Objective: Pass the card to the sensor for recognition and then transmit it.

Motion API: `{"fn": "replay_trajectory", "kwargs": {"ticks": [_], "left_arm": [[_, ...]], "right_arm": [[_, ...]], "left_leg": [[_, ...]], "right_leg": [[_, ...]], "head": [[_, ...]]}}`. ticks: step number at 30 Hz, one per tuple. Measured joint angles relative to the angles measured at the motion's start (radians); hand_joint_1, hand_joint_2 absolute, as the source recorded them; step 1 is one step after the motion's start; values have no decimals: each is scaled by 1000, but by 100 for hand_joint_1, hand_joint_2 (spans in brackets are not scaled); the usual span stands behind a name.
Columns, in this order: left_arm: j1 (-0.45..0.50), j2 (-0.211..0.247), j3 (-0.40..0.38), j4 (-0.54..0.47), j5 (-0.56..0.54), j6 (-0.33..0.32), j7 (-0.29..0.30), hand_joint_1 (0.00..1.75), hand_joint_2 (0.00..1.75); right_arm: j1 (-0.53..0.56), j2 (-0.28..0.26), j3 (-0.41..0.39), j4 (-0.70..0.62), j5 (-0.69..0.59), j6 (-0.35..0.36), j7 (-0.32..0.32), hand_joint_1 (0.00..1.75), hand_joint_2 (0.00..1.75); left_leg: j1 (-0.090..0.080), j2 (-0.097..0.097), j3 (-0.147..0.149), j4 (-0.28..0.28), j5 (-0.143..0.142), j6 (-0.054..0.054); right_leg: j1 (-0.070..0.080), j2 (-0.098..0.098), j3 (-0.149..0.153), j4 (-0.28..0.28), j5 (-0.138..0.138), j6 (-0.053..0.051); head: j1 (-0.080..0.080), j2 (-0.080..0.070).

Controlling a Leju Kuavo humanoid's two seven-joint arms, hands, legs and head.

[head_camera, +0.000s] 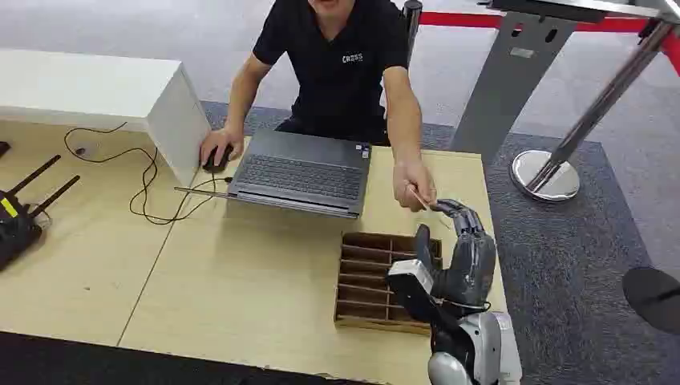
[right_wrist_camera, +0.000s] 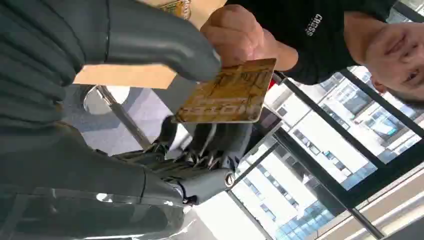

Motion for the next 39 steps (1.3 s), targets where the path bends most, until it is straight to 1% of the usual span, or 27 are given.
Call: {"fn": "replay_trajectory", "kwargs": {"ticks": [7, 27, 31, 35, 39], "left_arm": [[1, 3, 5, 0, -8, 0, -5, 0, 175], [2, 3, 29, 0, -25, 0, -13, 0, 175], [4, 3, 38, 0, -25, 0, -13, 0, 175], [6, 3, 45, 0, -25, 0, -12, 0, 175], [8, 3, 60, 0, -26, 0, -5, 0, 175]], "right_arm": [[1, 0, -14, -7, 20, 0, 11, 175, 175], [27, 0, -50, -15, 44, -1, 1, 175, 175], [46, 0, -76, -45, 34, -1, -16, 175, 175], [74, 0, -110, -97, 22, -1, -19, 175, 175], [110, 6, -150, -157, 11, -1, -37, 175, 175]], "left_leg": [[0, 0, 0, 0, 0, 0], [0, 0, 0, 0, 0, 0], [0, 0, 0, 0, 0, 0], [0, 0, 0, 0, 0, 0], [0, 0, 0, 0, 0, 0]], "right_leg": [[0, 0, 0, 0, 0, 0], [0, 0, 0, 0, 0, 0], [0, 0, 0, 0, 0, 0], [0, 0, 0, 0, 0, 0], [0, 0, 0, 0, 0, 0]], "head": [[0, 0], [0, 0], [0, 0], [0, 0], [0, 0]]}}
